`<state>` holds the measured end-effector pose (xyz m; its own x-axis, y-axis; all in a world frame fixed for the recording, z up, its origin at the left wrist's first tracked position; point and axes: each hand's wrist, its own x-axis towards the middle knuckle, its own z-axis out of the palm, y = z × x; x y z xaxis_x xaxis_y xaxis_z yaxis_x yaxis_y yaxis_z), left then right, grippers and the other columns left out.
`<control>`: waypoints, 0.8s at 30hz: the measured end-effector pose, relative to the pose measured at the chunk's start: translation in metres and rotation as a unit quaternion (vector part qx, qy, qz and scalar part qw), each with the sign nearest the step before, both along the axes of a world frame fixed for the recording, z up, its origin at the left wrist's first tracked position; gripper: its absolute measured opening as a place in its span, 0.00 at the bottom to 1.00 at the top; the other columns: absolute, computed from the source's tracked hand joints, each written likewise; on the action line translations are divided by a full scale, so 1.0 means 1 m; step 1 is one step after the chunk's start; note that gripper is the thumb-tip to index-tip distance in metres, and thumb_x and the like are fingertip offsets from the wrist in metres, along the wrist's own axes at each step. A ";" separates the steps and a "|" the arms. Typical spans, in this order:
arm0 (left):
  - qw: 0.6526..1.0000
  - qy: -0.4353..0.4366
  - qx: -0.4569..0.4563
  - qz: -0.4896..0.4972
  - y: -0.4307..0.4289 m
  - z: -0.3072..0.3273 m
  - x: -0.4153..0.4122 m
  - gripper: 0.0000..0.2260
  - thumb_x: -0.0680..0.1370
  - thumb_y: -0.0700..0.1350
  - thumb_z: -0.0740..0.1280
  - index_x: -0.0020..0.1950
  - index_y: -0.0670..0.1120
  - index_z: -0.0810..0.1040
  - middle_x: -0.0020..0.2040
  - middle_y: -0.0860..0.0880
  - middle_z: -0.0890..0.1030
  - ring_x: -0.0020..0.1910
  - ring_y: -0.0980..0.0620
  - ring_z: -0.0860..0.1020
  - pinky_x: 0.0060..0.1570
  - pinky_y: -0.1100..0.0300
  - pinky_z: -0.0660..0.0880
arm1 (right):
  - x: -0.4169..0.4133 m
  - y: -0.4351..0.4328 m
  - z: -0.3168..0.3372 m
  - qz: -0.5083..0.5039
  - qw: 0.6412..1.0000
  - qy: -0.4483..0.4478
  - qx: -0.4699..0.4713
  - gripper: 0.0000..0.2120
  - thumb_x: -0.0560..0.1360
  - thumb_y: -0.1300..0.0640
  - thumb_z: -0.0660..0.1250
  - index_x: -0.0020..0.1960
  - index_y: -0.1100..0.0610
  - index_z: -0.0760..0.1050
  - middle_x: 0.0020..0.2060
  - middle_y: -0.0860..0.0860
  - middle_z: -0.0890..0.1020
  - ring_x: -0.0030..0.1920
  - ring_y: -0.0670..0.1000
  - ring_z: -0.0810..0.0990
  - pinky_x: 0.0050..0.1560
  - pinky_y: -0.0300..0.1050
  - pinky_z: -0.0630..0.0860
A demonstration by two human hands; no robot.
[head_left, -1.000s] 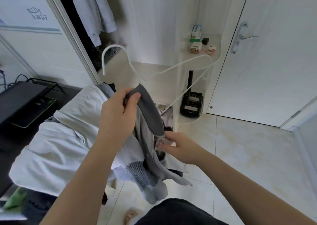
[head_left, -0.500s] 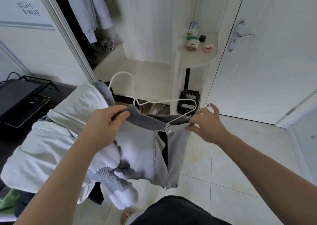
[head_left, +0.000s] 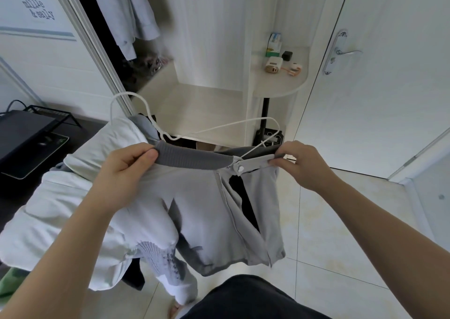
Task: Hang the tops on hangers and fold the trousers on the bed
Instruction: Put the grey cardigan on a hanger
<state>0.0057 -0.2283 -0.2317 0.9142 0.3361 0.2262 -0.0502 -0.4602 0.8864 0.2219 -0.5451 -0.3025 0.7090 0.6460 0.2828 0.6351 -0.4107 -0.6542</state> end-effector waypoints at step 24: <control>1.000 -0.014 0.022 -0.012 0.006 0.017 0.004 0.17 0.79 0.46 0.63 0.37 0.33 0.73 0.35 0.32 0.68 0.36 0.49 0.68 0.38 0.61 0.64 | 0.010 0.012 0.034 -0.030 0.998 0.051 0.033 0.03 0.73 0.57 0.76 0.43 0.55 0.84 0.39 0.49 0.83 0.44 0.50 0.80 0.51 0.56 0.77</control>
<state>0.0098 -0.2221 -0.2142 0.9149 0.3037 0.2660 -0.0862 -0.4968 0.8636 0.2320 -0.5327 -0.2680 0.7730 0.5838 0.2482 0.5398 -0.3998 -0.7408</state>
